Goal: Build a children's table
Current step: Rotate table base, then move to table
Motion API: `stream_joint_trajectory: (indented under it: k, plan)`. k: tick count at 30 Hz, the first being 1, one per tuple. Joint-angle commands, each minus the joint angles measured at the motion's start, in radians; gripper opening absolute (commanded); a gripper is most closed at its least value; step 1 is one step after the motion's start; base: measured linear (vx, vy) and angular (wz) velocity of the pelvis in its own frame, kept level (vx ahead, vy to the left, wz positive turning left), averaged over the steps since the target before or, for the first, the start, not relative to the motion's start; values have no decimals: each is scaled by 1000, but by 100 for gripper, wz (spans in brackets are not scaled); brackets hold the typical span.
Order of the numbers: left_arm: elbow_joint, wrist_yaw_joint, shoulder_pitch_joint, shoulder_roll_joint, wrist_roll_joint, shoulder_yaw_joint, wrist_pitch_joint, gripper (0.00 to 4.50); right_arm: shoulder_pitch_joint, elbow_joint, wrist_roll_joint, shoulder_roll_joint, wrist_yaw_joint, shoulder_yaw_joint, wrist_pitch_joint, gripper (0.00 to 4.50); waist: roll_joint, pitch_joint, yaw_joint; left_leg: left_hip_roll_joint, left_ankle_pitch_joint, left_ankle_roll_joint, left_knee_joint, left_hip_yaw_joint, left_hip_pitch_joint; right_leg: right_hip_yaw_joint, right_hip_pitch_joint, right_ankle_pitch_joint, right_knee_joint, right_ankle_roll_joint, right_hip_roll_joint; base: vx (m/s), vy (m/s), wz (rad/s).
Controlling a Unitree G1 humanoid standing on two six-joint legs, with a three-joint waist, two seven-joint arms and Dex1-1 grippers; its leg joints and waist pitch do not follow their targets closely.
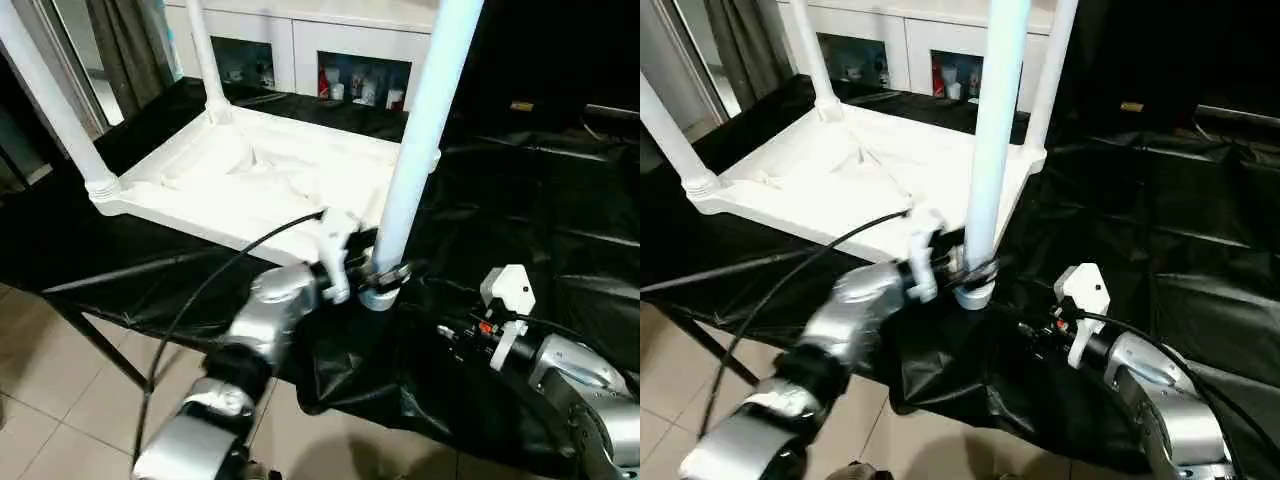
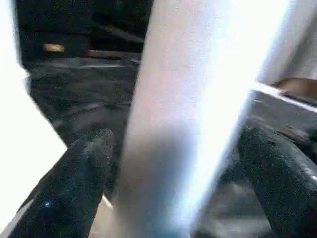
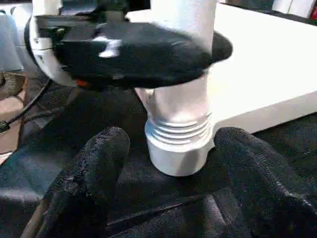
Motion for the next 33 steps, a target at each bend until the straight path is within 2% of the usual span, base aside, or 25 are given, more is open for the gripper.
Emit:
stream_joint_trajectory:
  k: [1,5,9,10,12,13,14,16,17,18,19,20,21,22,23,24,26,27,28,29,31,32,33]
  plan:
    - [-37,-75,8,31,-27,8,45,442,-7,-16,17,-14,22,-1,7,332,-28,-72,4,57,-194,98,-66,-33,12,46,47,-294,-92,-179,-82,0,0,0]
    - [-36,-166,22,97,-43,20,83,442,-10,-17,20,-23,42,6,7,332,-25,-73,4,59,-190,92,-69,-33,15,47,47,-284,-88,-183,-82,0,0,0]
    - [3,-174,42,166,-21,43,28,442,-10,-12,17,-17,45,12,-4,332,-21,-73,2,58,-200,80,-70,-35,14,47,49,-286,-89,-177,-83,0,0,0]
    - [-10,-176,58,181,-28,52,31,442,-7,-11,18,-14,46,12,-7,332,-12,-73,3,59,-202,76,-71,-36,15,47,48,-284,-87,-178,-84,0,0,0]
    - [-21,-181,69,190,-35,59,38,442,-5,-10,18,-11,47,11,-10,332,-13,-74,1,62,-214,68,-72,-35,19,48,45,-274,-87,-188,-82,0,0,0]
    - [-21,-181,69,190,-35,59,38,442,-5,-10,18,-11,47,11,-10,332,-14,-72,0,62,-219,67,-74,-35,17,48,46,-276,-87,-190,-82,0,0,0]
    - [-59,-172,97,203,-52,77,54,442,1,-2,18,-5,45,7,-20,332,-3,-73,7,65,-229,58,-73,-36,23,49,43,-276,-85,-197,-85,0,0,0]
    - [-134,-139,142,214,-82,117,72,442,15,5,22,5,38,-5,-29,332,-8,-72,7,69,-245,49,-77,-38,19,50,48,-270,-82,-204,-88,0,0,0]
    - [-134,-139,142,214,-82,117,72,442,15,5,22,5,38,-5,-29,332,-9,-68,5,65,-250,51,-77,-35,17,49,45,-278,-87,-204,-85,0,0,0]
    - [-185,-87,173,217,-78,140,76,442,26,3,27,14,21,-18,-28,332,-9,-69,6,63,-254,51,-76,-35,20,49,43,-287,-89,-201,-83,0,0,0]
    - [-351,106,273,218,-45,214,69,442,65,-8,36,52,-62,-69,-19,332,-16,-68,7,72,-258,47,-79,-39,16,51,48,-286,-82,-201,-90,0,0,0]
    - [-351,106,273,218,-45,214,69,442,65,-8,36,52,-62,-69,-19,332,-18,-62,2,75,-270,48,-83,-40,13,49,44,-295,-85,-197,-89,0,0,0]
    - [-508,283,375,210,35,271,66,442,100,-19,23,110,-204,-135,-15,332,-18,-62,-1,74,-283,40,-85,-40,15,48,42,-332,-88,-178,-85,0,0,0]
    - [-584,383,421,201,82,299,111,442,114,-21,14,142,-277,-165,-17,332,-21,-62,-9,76,-282,35,-88,-39,14,49,41,-328,-88,-174,-82,0,0,0]
    - [-607,414,435,198,98,308,128,442,117,-22,11,153,-300,-175,-18,332,-20,-56,-13,70,-299,33,-88,-38,16,46,35,-376,-96,-154,-78,0,0,0]
    - [-650,460,461,184,131,326,117,442,120,-15,7,185,-349,-189,-25,332,-23,-53,-14,63,-306,33,-86,-36,18,46,31,-406,-102,-143,-74,0,0,0]
    - [-671,482,473,175,149,335,103,442,120,-9,6,203,-374,-195,-29,332,-21,-48,-14,61,-325,27,-88,-38,21,48,25,-474,-113,-110,-75,0,0,0]
    - [-690,511,482,166,174,340,119,442,111,18,0,228,-404,-201,-52,332,-19,-44,-11,61,-368,10,-90,-41,31,48,15,-547,-124,-78,-75,0,0,0]
    - [-692,515,483,164,173,341,118,442,107,26,-2,233,-411,-202,-56,332,-20,-42,-11,60,-381,5,-91,-42,34,48,12,-556,-127,-72,-75,0,0,0]
    - [-699,531,485,153,172,343,117,442,87,58,-11,257,-445,-203,-73,332,-22,-41,-12,60,-396,-3,-93,-44,34,47,11,-572,-127,-66,-78,0,0,0]
    - [-686,581,471,144,161,335,108,442,18,112,-75,288,-518,-164,-85,332,-19,-45,-18,58,-409,-22,-97,-49,29,42,18,-573,-126,-61,-76,0,0,0]
    - [-686,581,471,144,161,335,108,442,18,112,-75,288,-518,-164,-85,332,-18,-46,-19,60,-409,-28,-99,-52,27,41,21,-561,-123,-60,-78,0,0,0]
    - [-709,616,455,144,162,315,135,442,-19,115,-124,300,-540,-122,-79,332,-25,-53,-21,61,-400,-33,-102,-51,25,43,24,-510,-119,-58,-74,0,0,0]
